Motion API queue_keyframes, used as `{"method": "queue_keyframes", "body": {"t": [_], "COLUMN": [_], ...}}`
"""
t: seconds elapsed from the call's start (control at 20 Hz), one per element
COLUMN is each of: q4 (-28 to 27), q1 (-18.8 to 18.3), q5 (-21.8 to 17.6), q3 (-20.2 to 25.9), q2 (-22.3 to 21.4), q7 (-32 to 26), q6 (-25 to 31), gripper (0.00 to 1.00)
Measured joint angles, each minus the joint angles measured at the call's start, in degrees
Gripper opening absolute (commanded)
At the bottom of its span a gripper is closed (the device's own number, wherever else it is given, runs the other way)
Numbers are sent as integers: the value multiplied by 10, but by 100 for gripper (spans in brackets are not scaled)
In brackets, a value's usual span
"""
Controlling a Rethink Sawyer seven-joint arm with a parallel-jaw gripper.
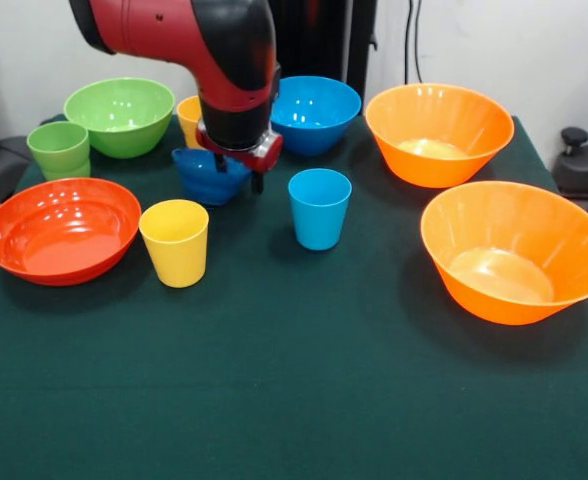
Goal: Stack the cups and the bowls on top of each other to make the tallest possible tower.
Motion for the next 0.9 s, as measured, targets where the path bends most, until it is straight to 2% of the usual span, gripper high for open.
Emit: {"method": "queue_keyframes", "body": {"t": [0.15,0.9], "q4": [-6,-12], "q1": [0,1], "q5": [-2,-2], "q3": [0,-1], "q2": [13,13], "q7": [0,0], "q6": [1,7], "gripper": [100,100]}}
